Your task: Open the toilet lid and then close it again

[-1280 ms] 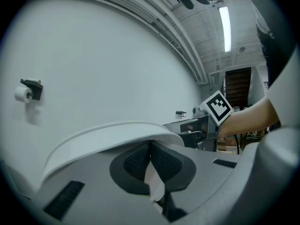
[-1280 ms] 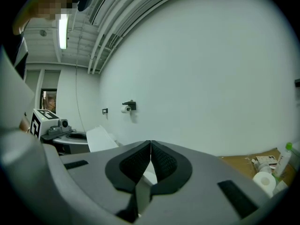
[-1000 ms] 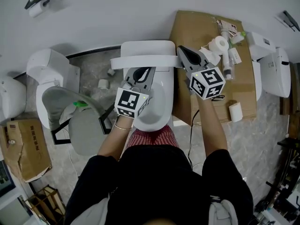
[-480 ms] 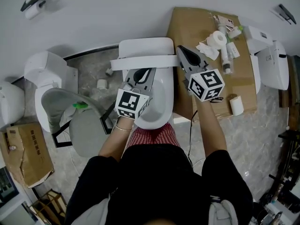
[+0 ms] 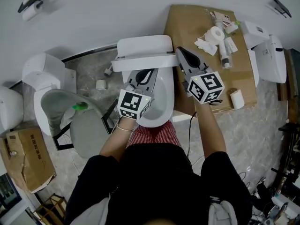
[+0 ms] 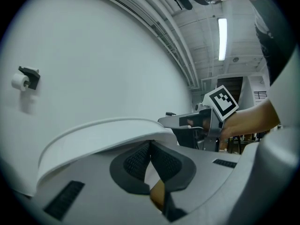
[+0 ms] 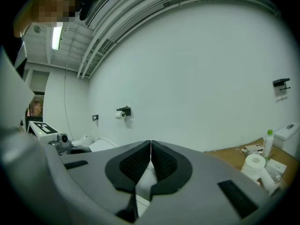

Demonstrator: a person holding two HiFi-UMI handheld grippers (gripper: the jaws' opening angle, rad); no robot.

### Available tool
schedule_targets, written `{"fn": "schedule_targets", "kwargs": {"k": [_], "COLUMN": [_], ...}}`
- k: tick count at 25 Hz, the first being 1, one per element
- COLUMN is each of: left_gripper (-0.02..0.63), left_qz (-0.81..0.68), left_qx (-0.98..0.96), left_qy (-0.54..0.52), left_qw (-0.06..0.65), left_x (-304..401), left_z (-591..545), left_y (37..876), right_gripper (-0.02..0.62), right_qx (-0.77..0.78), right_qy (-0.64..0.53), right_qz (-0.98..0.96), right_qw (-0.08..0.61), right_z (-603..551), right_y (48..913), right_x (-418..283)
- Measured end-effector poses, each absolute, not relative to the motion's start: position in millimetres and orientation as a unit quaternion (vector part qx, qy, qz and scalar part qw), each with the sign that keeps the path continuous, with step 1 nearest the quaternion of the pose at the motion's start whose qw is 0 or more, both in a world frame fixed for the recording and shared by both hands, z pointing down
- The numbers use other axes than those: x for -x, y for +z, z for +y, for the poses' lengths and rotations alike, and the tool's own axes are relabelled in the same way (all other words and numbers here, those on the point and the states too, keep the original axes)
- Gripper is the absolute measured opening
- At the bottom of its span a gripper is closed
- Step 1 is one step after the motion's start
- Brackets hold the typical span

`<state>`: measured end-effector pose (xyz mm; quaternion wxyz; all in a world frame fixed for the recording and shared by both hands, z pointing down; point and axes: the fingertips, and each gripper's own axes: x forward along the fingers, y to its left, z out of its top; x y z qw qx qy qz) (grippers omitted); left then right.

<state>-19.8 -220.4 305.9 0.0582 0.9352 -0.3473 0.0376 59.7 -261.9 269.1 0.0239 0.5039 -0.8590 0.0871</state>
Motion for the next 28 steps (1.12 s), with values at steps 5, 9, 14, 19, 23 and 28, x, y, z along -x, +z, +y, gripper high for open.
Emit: {"fn": "schedule_targets", "kwargs": {"k": [5, 9, 14, 19, 23, 28], "left_gripper": [0.003, 0.003, 0.003, 0.003, 0.003, 0.003], "left_qz": [-0.337, -0.330, -0.336, -0.346, -0.357, -0.367], "left_qx": [-0.939, -0.942, -0.940, -0.935, -0.931, -0.927], "left_qy": [0.034, 0.036, 0.034, 0.035, 0.036, 0.040], "left_qw": [0.054, 0.047, 0.053, 0.063, 0.067, 0.069], "left_x": [20, 20, 20, 20, 19, 20], "left_z": [-213, -211, -204, -196, -185, -174], "left_y": [305, 305, 309, 315, 318, 322], "right_gripper": [0.020, 0.020, 0.020, 0.020, 0.020, 0.020], "right_qx": [-0.515, -0.522, -0.520, -0.512, -0.502, -0.493], "right_qy": [0.083, 0.081, 0.084, 0.098, 0.105, 0.105], "right_qz": [-0.853, -0.849, -0.850, -0.853, -0.858, -0.863], "right_qw": [0.020, 0.016, 0.010, 0.002, 0.005, 0.015], "right_z": [-251, -247, -238, -227, -215, -204], "right_y": [268, 267, 271, 276, 281, 286], "right_x": [-56, -57, -58, -59, -55, -55]}}
